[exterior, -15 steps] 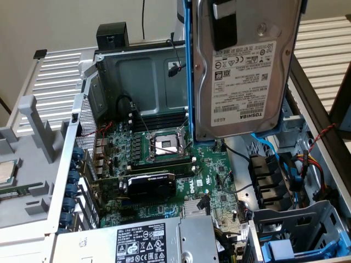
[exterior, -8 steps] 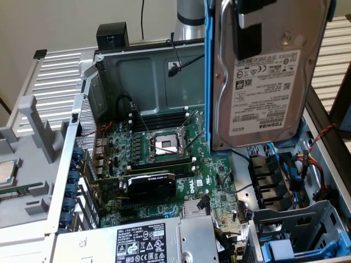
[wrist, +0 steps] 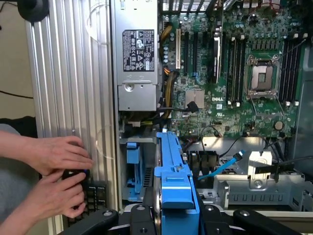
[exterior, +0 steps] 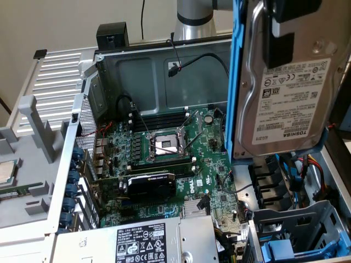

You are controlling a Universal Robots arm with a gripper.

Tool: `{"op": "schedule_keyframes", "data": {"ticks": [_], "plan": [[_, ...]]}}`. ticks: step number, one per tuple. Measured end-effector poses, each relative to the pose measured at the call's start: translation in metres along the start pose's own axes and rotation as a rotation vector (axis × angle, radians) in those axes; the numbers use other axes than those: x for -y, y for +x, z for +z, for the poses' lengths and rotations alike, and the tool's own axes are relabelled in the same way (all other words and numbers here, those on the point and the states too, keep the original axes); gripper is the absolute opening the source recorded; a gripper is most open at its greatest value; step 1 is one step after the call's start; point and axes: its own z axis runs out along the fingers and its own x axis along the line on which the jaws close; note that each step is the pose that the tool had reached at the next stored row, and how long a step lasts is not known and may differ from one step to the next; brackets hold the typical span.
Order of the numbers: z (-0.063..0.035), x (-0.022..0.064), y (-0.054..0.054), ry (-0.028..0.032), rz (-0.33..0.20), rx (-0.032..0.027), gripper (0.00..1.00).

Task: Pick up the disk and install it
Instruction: 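Pick up the disk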

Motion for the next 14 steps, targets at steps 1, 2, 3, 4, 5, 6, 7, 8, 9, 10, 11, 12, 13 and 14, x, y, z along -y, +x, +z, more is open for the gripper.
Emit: {"op": "schedule_keyframes", "data": {"ticks": [1,2,3,4,5,6,7,8,9,10,11,12,13,14], "plan": [[0.0005,0.0024,0.002,-0.0006,0.0,0.0005,0.37],[0.0009,0.0047,0.004,-0.0011,0.0,0.001,0.37],[0.0013,0.0065,0.006,-0.0014,0.0,0.0017,0.37],[0.0017,0.0085,0.009,-0.0017,0.0,0.0026,0.37],[0.0021,0.0103,0.011,-0.0019,0.001,0.0035,0.37],[0.0024,0.0121,0.013,-0.0022,0.001,0.0044,0.37],[0.0028,0.0139,0.016,-0.0023,0.001,0.0054,0.37],[0.0032,0.0159,0.018,-0.0024,0.001,0.0066,0.37],[0.0035,0.0178,0.02,-0.0025,0.001,0.0077,0.37],[0.0039,0.0197,0.022,-0.0025,0.001,0.0089,0.37],[0.0043,0.0214,0.024,-0.0025,0.002,0.0103,0.37],[0.0046,0.0231,0.026,-0.0026,0.002,0.0117,0.37],[0.0049,0.0247,0.028,-0.0027,0.002,0.0133,0.37],[0.0052,0.026,0.03,-0.0027,0.002,0.0153,0.37]]}}
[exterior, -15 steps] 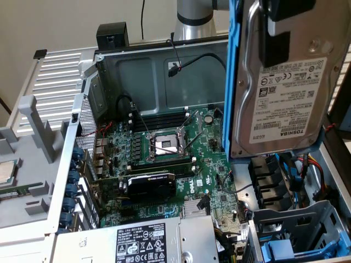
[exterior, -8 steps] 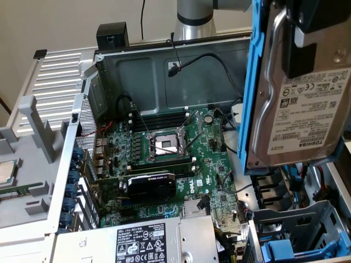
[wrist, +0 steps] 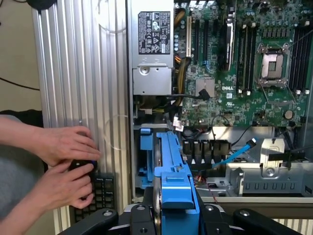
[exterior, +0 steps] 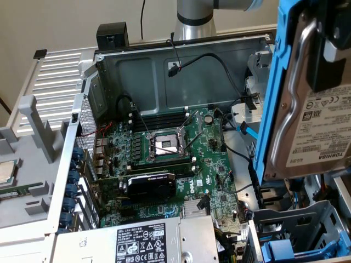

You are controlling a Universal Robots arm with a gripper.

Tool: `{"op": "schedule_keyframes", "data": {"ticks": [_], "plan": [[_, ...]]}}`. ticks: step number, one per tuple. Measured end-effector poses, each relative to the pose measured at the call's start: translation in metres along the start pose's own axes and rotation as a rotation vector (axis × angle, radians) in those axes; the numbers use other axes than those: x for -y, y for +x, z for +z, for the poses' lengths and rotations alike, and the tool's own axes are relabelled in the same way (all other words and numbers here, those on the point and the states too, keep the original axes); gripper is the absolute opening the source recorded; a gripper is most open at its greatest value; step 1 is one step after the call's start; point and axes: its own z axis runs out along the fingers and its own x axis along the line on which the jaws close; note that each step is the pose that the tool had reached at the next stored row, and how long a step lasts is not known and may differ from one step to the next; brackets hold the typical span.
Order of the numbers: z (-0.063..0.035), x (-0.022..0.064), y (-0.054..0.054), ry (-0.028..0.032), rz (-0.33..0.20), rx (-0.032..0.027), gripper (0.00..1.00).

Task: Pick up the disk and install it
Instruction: 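Pick up the disk, then insert the disk into the insertion slot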

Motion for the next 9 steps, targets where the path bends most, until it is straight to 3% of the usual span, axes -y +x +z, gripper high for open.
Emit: {"op": "schedule_keyframes", "data": {"ticks": [6,9], "plan": [[0.0039,0.0056,0.012,-0.0005,0.002,0.0129,0.37],[0.0075,0.0087,0.015,-0.0012,0.003,0.016,0.37]]}}
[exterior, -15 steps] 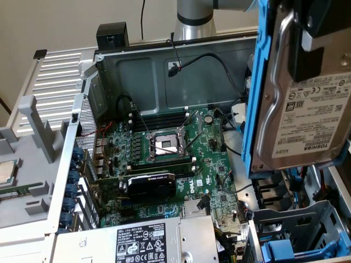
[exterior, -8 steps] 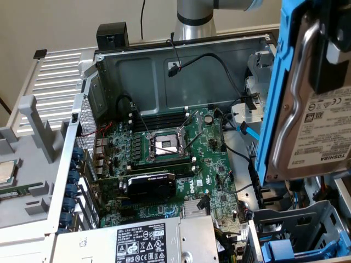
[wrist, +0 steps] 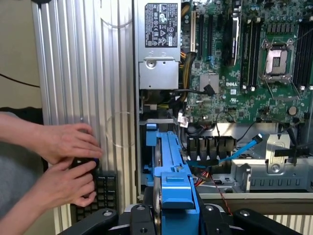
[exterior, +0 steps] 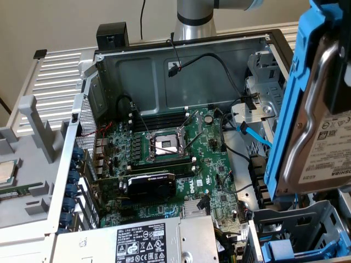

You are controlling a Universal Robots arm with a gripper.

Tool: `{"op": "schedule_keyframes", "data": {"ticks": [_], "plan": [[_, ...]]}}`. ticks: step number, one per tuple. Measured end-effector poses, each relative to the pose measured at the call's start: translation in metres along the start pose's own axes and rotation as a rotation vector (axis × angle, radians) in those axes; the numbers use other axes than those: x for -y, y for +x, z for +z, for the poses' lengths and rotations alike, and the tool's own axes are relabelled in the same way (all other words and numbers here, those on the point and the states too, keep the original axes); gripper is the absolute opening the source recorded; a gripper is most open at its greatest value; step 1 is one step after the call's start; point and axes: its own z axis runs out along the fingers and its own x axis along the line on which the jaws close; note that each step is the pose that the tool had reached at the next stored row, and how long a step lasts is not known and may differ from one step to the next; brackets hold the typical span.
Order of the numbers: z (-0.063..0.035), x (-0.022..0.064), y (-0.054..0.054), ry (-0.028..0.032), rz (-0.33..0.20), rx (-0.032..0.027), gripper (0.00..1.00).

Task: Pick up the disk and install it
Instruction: 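Insert the disk into the insertion slot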

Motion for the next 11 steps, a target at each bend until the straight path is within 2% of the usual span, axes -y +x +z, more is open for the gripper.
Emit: {"op": "schedule_keyframes", "data": {"ticks": [2,11], "plan": [[0.0,0.0002,0.0,-0.0023,0.0,-0.0001,0.37],[0.0,0.0003,0.0,-0.0023,0.0,-0.0002,0.37]]}}
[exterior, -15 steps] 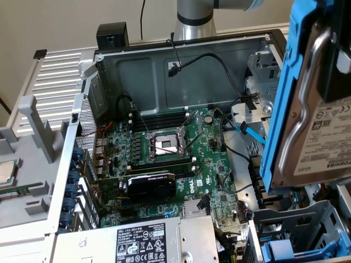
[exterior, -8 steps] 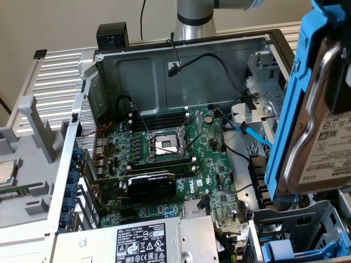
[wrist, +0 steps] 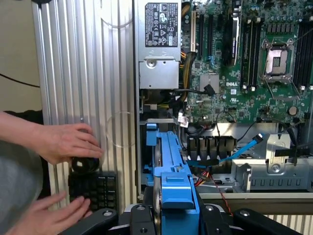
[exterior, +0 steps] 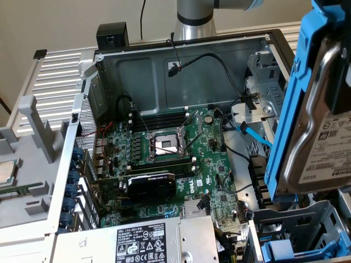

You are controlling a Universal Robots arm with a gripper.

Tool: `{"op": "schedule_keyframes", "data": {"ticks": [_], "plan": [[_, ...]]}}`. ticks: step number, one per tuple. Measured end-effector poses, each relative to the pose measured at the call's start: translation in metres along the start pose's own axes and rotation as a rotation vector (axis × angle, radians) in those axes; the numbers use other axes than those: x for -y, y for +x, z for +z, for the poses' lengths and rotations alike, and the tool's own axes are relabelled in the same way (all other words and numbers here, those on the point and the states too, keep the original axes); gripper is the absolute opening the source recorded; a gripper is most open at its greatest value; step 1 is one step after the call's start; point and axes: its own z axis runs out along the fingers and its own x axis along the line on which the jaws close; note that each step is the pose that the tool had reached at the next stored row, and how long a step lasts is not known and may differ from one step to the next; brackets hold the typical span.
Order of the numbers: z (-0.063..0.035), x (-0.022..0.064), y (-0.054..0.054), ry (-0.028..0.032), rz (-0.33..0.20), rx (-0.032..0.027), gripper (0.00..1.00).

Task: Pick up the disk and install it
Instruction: 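Insert the disk into the insertion slot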

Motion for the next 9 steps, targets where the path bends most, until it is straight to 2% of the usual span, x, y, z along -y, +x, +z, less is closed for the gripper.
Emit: {"op": "schedule_keyframes", "data": {"ticks": [5,9], "plan": [[0.0005,-0.0001,0.0,0.0,0.0,-0.0001,0.37],[0.0065,-0.001,0.0002,0.001,0.003,-0.0006,0.37]]}}
